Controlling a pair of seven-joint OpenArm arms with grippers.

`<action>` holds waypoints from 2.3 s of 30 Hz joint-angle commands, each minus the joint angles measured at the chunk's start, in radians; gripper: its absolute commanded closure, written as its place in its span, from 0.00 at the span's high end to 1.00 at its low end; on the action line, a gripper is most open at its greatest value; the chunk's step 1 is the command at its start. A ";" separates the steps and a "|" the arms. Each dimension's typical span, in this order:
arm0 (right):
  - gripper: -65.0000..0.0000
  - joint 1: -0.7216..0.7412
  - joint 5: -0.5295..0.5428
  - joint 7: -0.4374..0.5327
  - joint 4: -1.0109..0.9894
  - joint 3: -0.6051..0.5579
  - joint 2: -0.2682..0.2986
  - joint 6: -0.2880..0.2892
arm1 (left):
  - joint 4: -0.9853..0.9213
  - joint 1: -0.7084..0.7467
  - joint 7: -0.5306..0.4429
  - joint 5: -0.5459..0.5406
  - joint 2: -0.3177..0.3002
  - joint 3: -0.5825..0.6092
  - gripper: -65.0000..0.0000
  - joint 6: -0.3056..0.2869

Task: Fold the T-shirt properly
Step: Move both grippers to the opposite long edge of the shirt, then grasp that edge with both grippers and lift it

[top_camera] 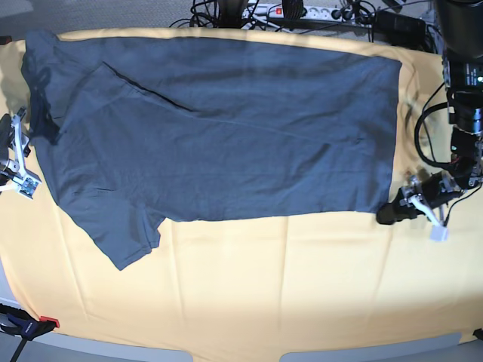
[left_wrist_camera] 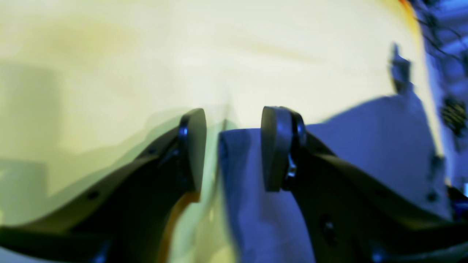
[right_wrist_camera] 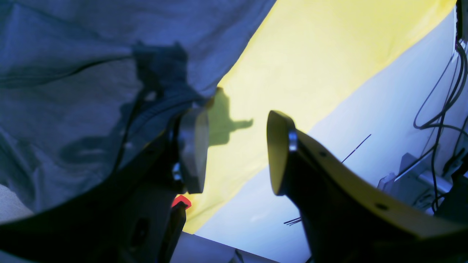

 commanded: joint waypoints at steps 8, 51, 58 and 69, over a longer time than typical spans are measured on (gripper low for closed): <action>0.44 0.018 -0.061 0.012 0.006 0.013 0.007 -0.046 | 0.006 -0.014 0.320 -0.160 0.065 0.006 0.36 0.010; 0.00 0.663 0.003 0.299 -1.194 0.290 -0.777 0.255 | 0.006 -0.177 0.251 -0.119 -0.002 0.006 0.00 0.053; 0.00 0.734 -0.152 0.491 -1.194 0.288 -0.777 0.255 | 0.006 -0.176 0.069 -0.033 0.011 0.006 0.00 0.010; 0.00 0.743 -0.288 0.639 -1.194 0.286 -0.786 0.255 | 0.006 -0.252 -0.234 0.295 0.105 0.006 0.00 0.010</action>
